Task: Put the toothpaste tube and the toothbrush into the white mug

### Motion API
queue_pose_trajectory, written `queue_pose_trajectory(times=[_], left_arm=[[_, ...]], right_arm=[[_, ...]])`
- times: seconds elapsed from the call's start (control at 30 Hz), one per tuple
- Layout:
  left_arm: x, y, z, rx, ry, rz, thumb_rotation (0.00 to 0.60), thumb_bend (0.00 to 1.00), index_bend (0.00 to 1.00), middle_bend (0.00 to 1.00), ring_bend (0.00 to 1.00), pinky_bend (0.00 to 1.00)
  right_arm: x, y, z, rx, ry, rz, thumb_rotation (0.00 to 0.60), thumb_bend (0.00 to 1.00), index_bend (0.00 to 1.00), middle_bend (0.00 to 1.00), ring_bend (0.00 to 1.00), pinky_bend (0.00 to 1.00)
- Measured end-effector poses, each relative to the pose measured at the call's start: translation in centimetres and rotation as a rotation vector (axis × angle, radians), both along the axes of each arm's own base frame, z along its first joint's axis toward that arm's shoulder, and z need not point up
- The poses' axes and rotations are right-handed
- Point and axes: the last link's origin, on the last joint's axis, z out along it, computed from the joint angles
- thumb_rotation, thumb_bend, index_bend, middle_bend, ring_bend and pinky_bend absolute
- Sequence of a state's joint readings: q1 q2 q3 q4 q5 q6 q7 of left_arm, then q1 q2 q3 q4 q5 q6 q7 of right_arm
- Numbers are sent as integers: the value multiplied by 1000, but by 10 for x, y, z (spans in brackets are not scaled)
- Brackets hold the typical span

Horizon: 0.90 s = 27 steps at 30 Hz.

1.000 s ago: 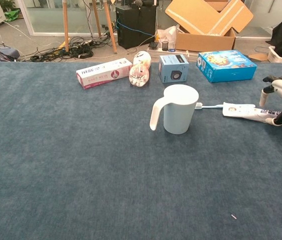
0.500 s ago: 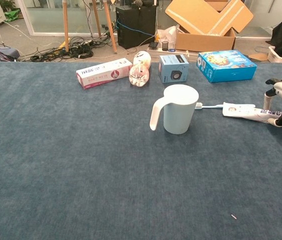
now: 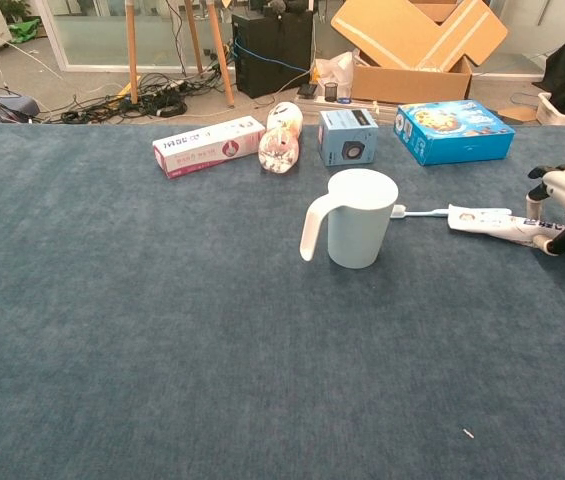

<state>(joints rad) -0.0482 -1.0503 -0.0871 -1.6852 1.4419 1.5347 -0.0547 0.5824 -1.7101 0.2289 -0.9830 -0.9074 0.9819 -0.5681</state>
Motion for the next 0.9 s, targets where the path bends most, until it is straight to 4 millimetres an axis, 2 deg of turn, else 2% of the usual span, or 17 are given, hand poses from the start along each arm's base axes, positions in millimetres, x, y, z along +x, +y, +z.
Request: queue_pose_trajectory(times=[0.4,0.9], left_arm=[[0,0,0,3,-1,2,600,290,386,442,451,448],[-1,0,0,4,1,9,600,290,386,443,451,449]], right_arm=[[11,3,8,-14,-64,29,600,336,589,116,0,208],[41,9,48,-66,-136,78,600,342,595,121,0,209]])
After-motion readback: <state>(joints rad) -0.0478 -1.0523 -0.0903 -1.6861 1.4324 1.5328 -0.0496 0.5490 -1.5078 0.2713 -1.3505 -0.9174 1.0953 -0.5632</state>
